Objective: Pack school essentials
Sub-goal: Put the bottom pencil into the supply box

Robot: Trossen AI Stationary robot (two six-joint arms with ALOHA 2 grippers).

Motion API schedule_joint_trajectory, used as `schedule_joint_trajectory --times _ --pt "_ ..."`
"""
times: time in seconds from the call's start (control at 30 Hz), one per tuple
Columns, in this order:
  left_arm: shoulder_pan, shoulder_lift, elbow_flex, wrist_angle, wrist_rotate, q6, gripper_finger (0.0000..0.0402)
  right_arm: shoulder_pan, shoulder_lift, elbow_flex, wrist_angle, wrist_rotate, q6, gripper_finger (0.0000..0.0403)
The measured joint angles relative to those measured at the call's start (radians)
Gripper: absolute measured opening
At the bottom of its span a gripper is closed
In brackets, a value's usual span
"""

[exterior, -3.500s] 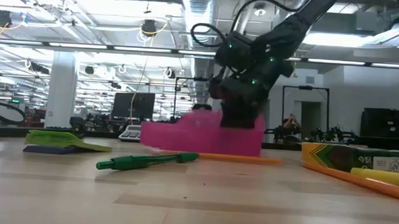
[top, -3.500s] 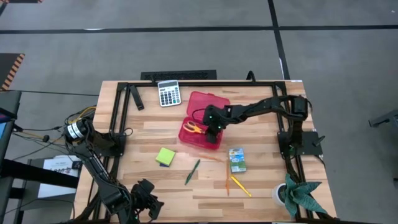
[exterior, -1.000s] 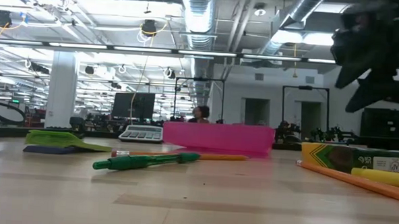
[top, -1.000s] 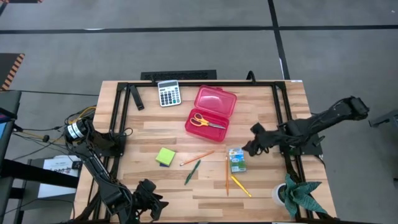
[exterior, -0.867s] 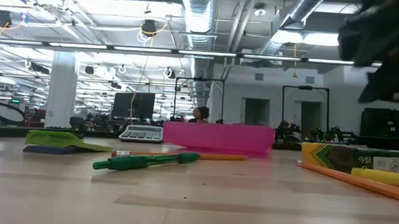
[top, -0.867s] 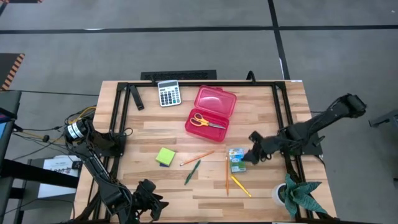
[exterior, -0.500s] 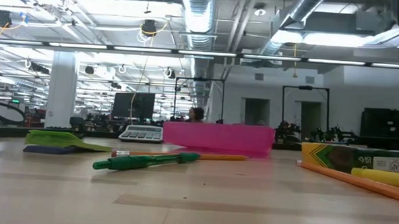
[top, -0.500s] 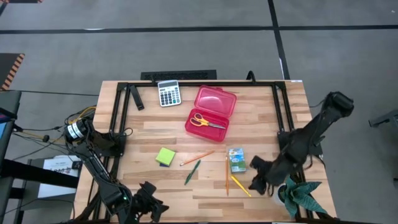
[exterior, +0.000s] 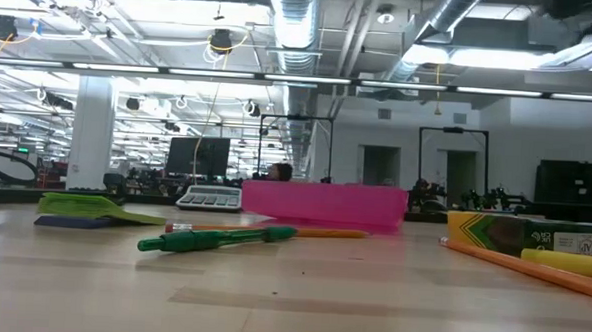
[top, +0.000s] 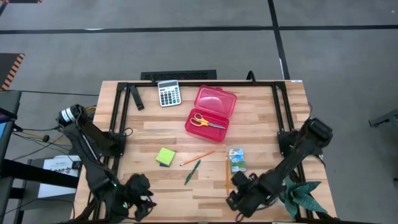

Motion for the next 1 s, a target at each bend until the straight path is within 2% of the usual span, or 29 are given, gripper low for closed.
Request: schedule_joint_trajectory --times 0.07,0.2,0.37,0.5,0.83,1.0 --pt "-0.013 -0.035 0.000 -0.026 0.010 0.085 0.0228 -0.015 0.066 0.092 -0.090 0.033 0.032 0.0249" --pt "-0.043 -0.082 0.000 -0.104 -0.001 0.186 0.0228 -0.047 0.181 0.197 -0.111 0.114 0.054 0.0249" --pt "-0.056 -0.124 0.000 -0.157 -0.062 0.175 0.0228 -0.060 0.282 0.205 -0.124 0.202 0.230 0.0249" --pt "-0.057 -0.139 0.000 -0.151 -0.090 0.182 0.0228 -0.024 0.303 0.206 -0.136 0.272 0.375 0.0249" --pt "-0.057 -0.138 0.000 -0.155 -0.099 0.214 0.0228 0.049 0.344 0.208 -0.194 0.283 0.526 0.0249" --pt "-0.057 -0.138 0.000 -0.158 -0.106 0.217 0.0228 0.052 0.378 0.211 -0.180 0.279 0.515 0.0249"
